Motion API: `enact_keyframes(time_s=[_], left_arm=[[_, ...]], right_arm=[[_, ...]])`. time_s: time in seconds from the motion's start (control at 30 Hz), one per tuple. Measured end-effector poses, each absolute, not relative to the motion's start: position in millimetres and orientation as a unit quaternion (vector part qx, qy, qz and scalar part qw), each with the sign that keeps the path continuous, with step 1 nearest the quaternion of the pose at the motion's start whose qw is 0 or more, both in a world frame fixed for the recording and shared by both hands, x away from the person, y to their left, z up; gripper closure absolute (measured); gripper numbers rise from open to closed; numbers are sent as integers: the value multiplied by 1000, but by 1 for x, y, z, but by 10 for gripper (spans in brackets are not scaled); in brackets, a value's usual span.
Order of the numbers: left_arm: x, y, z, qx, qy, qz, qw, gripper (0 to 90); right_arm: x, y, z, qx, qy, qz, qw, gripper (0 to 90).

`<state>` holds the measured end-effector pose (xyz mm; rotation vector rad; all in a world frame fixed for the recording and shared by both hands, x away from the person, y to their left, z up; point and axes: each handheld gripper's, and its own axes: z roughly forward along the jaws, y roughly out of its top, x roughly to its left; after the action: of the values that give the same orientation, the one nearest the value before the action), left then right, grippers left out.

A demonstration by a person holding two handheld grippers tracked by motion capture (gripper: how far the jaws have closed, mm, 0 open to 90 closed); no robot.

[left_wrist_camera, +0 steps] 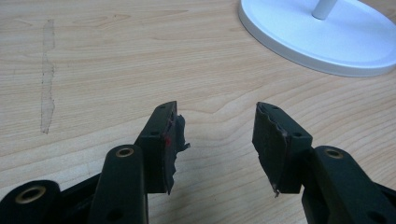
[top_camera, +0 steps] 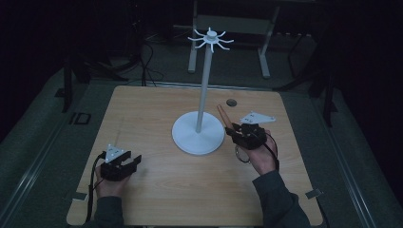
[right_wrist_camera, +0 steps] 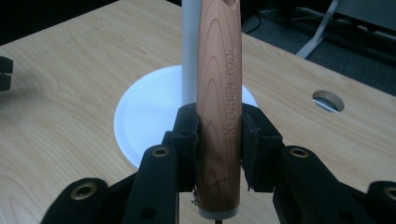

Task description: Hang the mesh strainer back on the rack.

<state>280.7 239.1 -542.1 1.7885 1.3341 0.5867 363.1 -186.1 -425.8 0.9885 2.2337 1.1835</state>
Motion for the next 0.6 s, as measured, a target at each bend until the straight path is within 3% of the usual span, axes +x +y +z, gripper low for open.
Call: enact_keyframes(time_s=[0.6], left_arm=[[281, 239, -542, 710, 528, 231, 405, 507]], right_arm=[[366, -182, -406, 350, 794, 443, 225, 694]])
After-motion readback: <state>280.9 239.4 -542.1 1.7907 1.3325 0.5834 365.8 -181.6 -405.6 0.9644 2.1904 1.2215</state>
